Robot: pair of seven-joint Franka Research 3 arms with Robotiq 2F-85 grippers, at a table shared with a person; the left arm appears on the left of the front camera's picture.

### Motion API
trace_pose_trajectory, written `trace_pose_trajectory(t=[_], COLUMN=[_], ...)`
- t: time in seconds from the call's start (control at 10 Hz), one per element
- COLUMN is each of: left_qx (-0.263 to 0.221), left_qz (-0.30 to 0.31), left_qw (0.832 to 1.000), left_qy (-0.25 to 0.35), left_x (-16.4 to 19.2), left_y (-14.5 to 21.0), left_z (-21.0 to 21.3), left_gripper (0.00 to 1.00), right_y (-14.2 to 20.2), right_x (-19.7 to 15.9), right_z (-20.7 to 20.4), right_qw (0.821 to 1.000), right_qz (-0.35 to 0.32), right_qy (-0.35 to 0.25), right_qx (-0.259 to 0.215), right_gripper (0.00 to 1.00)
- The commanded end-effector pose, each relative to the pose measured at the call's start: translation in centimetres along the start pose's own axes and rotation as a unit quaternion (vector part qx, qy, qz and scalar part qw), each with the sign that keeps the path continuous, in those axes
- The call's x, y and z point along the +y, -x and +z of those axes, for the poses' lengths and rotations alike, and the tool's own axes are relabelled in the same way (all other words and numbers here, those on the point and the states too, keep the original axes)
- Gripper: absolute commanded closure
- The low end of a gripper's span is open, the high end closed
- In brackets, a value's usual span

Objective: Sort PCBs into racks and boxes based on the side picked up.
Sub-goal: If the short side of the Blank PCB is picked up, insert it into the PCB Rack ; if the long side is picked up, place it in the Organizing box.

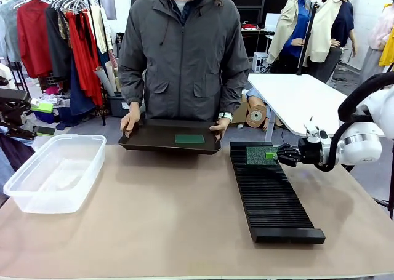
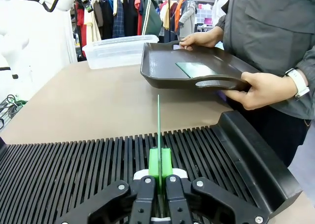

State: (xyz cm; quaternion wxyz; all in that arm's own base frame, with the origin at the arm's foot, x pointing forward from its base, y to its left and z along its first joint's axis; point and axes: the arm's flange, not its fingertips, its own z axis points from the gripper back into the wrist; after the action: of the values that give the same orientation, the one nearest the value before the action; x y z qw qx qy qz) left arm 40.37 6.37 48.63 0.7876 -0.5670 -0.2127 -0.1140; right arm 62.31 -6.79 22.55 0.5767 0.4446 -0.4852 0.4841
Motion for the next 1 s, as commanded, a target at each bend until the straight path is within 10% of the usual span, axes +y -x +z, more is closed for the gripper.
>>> trace_pose_trajectory(t=[0.0,0.9], left_qx=[0.003,0.003], left_qz=[0.001,0.001], left_qw=[1.000,1.000], left_qy=[0.000,0.000], left_x=[-0.24,-0.24], left_y=[0.10,0.10], left_z=[0.13,0.13], left_gripper=[0.00,0.00], right_y=[-0.30,-0.30], right_x=[0.07,0.07], right_z=[-0.06,-0.06], right_qw=[1.000,1.000], right_qz=[0.002,0.002], right_qy=[-0.004,-0.004], right_qx=[-0.005,-0.005], right_gripper=[1.00,1.00])
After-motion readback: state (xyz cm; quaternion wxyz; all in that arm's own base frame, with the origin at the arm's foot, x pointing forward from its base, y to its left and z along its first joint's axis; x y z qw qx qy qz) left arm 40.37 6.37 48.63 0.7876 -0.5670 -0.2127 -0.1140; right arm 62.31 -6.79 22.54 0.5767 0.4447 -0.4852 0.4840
